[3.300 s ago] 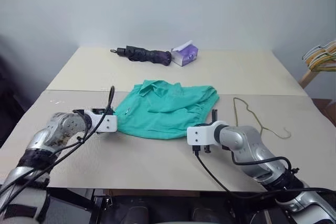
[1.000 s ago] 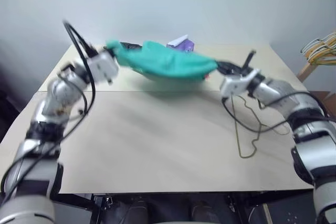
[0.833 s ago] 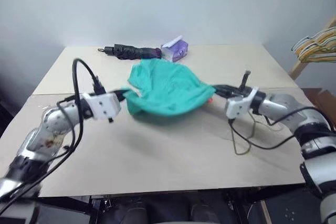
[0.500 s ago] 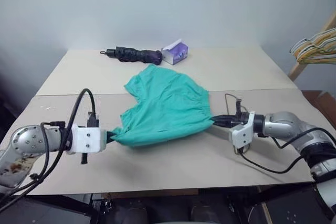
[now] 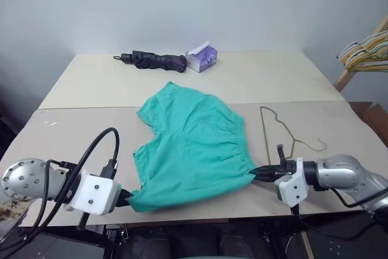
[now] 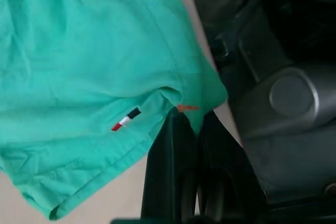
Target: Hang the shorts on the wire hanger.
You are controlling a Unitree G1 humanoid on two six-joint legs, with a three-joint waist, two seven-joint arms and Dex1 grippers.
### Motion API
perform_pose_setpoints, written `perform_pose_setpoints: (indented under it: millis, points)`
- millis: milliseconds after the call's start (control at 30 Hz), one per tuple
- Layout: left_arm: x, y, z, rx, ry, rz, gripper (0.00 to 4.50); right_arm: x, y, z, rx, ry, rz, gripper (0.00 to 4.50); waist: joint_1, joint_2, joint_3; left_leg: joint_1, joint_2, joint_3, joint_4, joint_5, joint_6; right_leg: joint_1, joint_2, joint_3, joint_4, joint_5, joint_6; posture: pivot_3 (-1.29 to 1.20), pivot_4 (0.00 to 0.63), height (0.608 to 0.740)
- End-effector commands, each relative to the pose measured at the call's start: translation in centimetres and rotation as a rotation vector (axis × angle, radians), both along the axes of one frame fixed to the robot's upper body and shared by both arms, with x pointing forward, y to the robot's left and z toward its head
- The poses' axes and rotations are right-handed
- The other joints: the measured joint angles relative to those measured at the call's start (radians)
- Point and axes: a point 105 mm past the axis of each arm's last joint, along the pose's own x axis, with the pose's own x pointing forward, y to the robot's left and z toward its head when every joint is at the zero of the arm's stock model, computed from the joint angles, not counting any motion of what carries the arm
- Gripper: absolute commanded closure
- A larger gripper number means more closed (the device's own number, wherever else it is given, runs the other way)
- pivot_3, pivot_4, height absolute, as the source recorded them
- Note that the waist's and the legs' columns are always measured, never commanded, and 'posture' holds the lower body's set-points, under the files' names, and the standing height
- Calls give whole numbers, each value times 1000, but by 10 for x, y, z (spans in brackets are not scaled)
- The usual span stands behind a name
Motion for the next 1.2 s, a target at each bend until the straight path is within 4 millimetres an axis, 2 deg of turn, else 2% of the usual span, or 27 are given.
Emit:
perform_pose_setpoints:
  millis: [33,133,233,300,333,367,433,500,633,667,700,767,900,1033,1067,1200]
  points:
    - [-15,-9,10,-25,27,-50,4463,1,4,18,48,-45,-8,4500,-1,0,2,0,1,0,0,0,0,0,0,0,0,0,0,-12,103,740]
    - [-13,-8,5,-31,21,-15,4463,-1,6,17,55,-34,-20,4500,3,0,5,0,1,0,0,0,0,0,1,0,0,0,0,-13,102,740]
    - [-8,0,2,-16,12,11,3828,-7,4,15,40,25,-23,3657,5,-1,6,0,1,0,0,0,0,0,1,0,0,0,0,-12,99,740]
    - [-6,4,5,-28,29,22,3182,-13,1,14,20,77,-23,2938,6,-2,7,0,0,0,0,0,0,0,0,0,-1,0,0,-12,95,740]
    - [-1,8,10,-43,28,39,3182,-15,-2,15,9,103,-27,2938,6,-2,8,0,0,0,0,0,0,0,0,0,-1,0,0,-11,92,740]
    - [4,12,14,-57,22,53,2820,-17,-4,17,6,125,-38,2578,6,-3,9,-1,0,0,0,0,0,0,0,0,-1,0,0,-11,91,740]
    - [11,18,24,-90,29,72,2456,-15,-8,21,20,148,-81,2180,6,-4,10,-1,0,0,0,0,0,0,0,0,-2,0,0,-10,88,740]
    - [16,20,34,-124,46,77,1925,-11,-13,26,33,167,-129,1587,7,-4,10,-1,1,0,0,0,0,-1,0,-1,-1,0,0,-9,85,740]
    - [30,20,70,-272,82,128,619,2,-32,34,46,182,-256,181,6,-5,11,-3,1,0,1,0,-1,-3,0,-1,-1,0,1,-11,82,740]
    - [32,21,78,-295,92,133,295,4,-35,36,57,186,-281,0,6,-5,11,-4,1,0,1,0,-1,-3,0,-1,-1,0,1,-11,82,740]
    - [34,22,84,-313,96,139,31,7,-37,40,79,190,-309,0,5,-5,11,-5,1,0,1,0,-1,-4,0,-1,-1,0,2,-11,82,740]
    - [41,22,93,-360,96,161,31,10,-39,48,150,232,-375,0,4,-5,11,-8,1,0,1,0,-1,-9,1,-1,-1,5,9,-14,80,740]
    - [59,8,98,-483,82,240,31,11,-45,57,280,374,-535,0,3,-4,11,-14,1,0,1,0,-1,-15,1,0,1,6,9,-29,79,740]
    - [71,-20,93,-589,118,273,31,13,-63,51,247,430,-752,0,8,-4,11,-19,1,-1,5,0,-1,-17,2,-1,1,9,8,-44,77,740]
    - [73,-25,91,-596,125,267,31,16,-67,50,248,458,-851,0,7,-4,11,-21,1,-1,7,0,-1,-17,2,-1,1,10,8,-44,77,740]
    - [82,-40,86,-607,131,264,31,23,-75,40,263,556,-1148,0,0,-5,10,-22,1,-2,8,0,-1,-18,2,-1,0,12,9,-55,74,740]
